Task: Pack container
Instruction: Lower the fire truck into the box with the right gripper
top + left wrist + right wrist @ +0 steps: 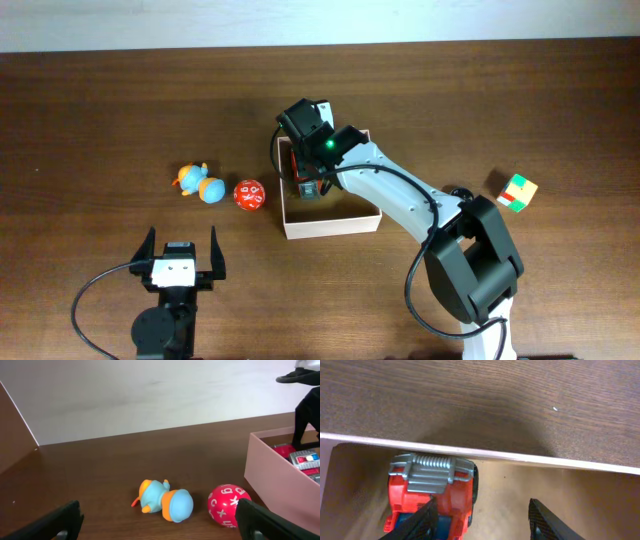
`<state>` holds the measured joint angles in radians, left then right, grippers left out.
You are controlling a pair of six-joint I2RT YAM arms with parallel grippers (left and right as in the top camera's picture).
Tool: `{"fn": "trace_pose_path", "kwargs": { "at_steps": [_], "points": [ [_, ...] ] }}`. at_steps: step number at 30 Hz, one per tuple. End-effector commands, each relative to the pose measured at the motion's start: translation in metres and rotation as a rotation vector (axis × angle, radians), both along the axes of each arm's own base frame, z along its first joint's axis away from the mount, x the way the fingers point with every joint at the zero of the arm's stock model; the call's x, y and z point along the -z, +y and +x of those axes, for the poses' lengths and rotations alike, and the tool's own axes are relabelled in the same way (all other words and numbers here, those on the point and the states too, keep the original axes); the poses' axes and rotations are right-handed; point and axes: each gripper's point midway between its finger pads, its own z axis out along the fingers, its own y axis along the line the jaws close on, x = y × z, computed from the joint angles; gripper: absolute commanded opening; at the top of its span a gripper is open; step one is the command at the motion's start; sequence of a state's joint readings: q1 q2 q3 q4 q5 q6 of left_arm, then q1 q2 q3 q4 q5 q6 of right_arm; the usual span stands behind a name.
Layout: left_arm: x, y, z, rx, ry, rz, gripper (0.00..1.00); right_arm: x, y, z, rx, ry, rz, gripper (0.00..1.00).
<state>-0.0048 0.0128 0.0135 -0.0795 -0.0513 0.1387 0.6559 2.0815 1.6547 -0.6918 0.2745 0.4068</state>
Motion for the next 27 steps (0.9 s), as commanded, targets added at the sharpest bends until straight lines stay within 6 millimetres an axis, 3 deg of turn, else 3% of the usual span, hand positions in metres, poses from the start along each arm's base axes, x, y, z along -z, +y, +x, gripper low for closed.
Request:
{"fn": "trace_pose_path", "kwargs": {
  "at_steps": [1,8,15,19,27],
  "points": [
    [0.001,-0.003,0.000,0.016,-0.002,0.012,0.99,0.019,0.007,-0.023,-0.054,0.112,0.026,0.53],
    [0.001,-0.003,0.000,0.016,-0.002,0.012,0.99,0.023,0.004,-0.031,-0.056,0.151,0.017,0.53],
    [0.001,-0.003,0.000,0.016,-0.002,0.012,0.99,0.019,0.007,-0.023,-0.056,0.113,0.026,0.53],
    [0.001,-0.003,0.000,0.016,-0.002,0.012,0.99,0.007,0.014,-0.013,-0.113,0.068,0.024,0.61],
    [0.001,-0.003,0.000,0.016,-0.002,0.012,0.99,-0.020,0.021,-0.006,-0.152,0.042,0.029,0.62]
  ]
}}
